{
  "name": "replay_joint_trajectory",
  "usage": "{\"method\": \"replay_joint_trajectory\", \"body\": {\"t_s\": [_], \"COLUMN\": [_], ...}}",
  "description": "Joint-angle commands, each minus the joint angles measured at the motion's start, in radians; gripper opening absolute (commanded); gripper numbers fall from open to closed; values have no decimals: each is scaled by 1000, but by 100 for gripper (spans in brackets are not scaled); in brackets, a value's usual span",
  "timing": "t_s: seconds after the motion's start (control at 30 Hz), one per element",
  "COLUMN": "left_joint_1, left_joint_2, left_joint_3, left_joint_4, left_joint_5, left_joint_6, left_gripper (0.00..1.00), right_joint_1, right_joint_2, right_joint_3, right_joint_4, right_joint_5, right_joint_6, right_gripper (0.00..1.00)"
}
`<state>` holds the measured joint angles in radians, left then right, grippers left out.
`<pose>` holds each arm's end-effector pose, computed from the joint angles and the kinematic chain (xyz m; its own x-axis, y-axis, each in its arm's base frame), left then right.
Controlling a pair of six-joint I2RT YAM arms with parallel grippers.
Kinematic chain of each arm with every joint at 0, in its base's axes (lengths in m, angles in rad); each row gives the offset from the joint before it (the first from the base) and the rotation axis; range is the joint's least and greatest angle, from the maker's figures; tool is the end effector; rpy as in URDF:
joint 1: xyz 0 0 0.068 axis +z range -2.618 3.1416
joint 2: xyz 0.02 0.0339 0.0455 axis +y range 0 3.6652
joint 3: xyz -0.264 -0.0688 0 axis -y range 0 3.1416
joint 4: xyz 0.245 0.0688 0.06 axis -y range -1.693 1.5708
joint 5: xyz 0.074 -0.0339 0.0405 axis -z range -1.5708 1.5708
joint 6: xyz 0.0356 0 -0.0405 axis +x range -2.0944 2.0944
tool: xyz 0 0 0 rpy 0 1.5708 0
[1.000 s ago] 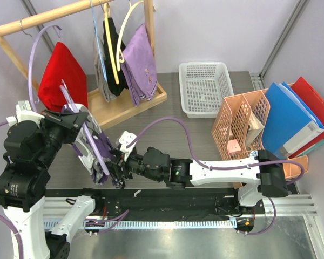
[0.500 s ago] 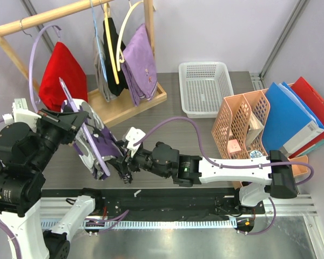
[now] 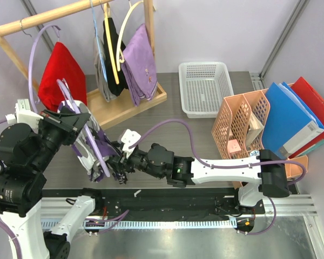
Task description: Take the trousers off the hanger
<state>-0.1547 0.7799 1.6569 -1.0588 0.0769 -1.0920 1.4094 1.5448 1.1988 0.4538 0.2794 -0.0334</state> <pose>0.0495 -0.0105 0.5061 -0.2849 -0.8512 -0.4408 -0.0534 0.4732 -0.8793 0.0694 0.3652 0.3624 0.0475 0.0919 -0.9946 -0.9036 0.4284 -0.0035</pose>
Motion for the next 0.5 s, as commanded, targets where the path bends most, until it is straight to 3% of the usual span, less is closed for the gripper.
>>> {"method": "replay_joint_trajectory", "body": {"t_s": [0.0, 0.03, 0.1, 0.13, 0.47], "left_joint_1": [-3, -3, -3, -3, -3], "left_joint_2": [-56, -62, -82, -88, -182], "left_joint_3": [-5, -15, -35, -55, -176], "left_joint_4": [117, 114, 118, 120, 91], "left_joint_5": [110, 113, 130, 133, 86], "left_joint_6": [-20, -22, -34, -35, -2], "left_gripper": [0, 0, 0, 0, 0], "right_joint_1": [-23, -23, -23, -23, -23], "right_joint_2": [11, 12, 14, 17, -11], "right_joint_3": [50, 53, 56, 61, 186], "right_joint_4": [173, 183, 218, 227, 168], "right_joint_5": [102, 109, 130, 139, 168], "right_joint_6": [-48, -48, -54, -56, -43], "right_gripper": [57, 46, 36, 25, 3]}}
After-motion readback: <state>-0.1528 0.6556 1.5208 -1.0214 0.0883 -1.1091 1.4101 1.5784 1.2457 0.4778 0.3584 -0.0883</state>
